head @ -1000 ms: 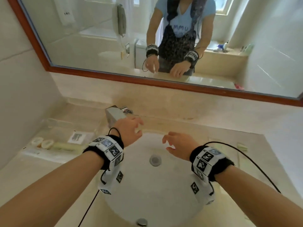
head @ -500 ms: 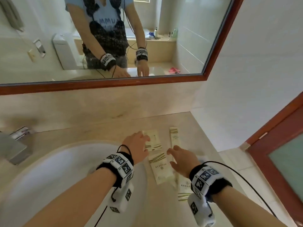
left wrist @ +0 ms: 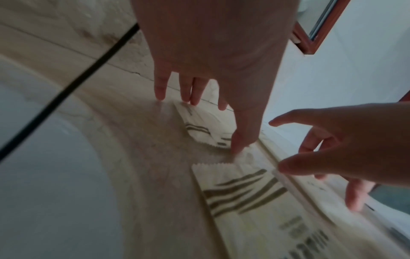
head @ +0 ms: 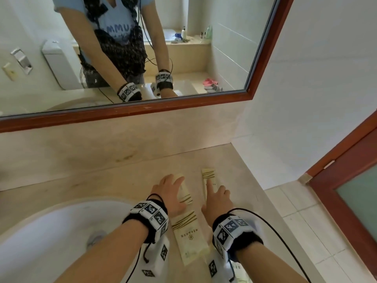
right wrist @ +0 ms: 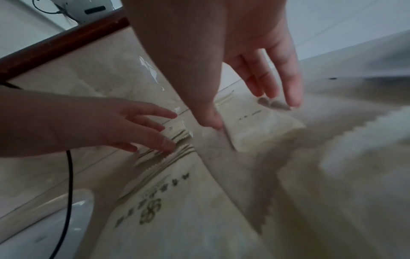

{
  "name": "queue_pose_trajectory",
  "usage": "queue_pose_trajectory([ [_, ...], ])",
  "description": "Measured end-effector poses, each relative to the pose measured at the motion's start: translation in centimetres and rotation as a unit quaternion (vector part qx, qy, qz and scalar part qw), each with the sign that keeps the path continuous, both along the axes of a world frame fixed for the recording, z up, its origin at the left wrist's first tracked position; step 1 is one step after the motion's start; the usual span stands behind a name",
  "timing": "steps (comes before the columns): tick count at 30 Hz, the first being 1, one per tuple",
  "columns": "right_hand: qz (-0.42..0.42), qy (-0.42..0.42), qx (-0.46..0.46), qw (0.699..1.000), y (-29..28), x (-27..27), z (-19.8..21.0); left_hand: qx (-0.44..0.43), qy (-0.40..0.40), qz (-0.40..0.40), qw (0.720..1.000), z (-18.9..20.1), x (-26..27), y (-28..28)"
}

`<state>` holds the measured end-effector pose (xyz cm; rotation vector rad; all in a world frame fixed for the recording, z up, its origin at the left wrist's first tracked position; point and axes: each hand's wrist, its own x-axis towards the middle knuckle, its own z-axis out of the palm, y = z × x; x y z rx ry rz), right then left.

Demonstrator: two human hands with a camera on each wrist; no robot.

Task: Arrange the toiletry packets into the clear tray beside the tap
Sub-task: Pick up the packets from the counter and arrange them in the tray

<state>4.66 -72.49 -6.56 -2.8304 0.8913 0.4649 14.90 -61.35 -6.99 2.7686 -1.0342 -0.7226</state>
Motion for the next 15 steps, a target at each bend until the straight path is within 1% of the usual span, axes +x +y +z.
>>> queue_pose_trajectory([
  [2, -0.003, 0.008, -0.011, 1.0, -0.2, 0.5, 0.0, -0.009, -0.003, 0.002, 1.0, -0.2, 0.2, -0.1],
  [4, -0.022, 0.014, -0.01, 1.0, -0.4, 1.0, -0.1, -0.012, -0.015, -0.012, 1.0, -0.1, 0.5, -0.2],
  [9, -0.05, 0.02, 0.005, 0.999, -0.5, 1.5, -0.2, 0.005, -0.032, -0.04, 0.999, 0.4, 0.9, 0.1],
  [11, -0.06, 0.018, 0.005, 0.998, -0.5, 1.6, -0.4, -0.021, -0.032, -0.033, 0.999, 0.3, 1.0, 0.5],
  [15, -0.081, 0.002, 0.013, 0.997, -0.4, 1.7, -0.3, -0.1, -0.022, 0.013, 0.995, 0.4, 1.2, 1.7],
])
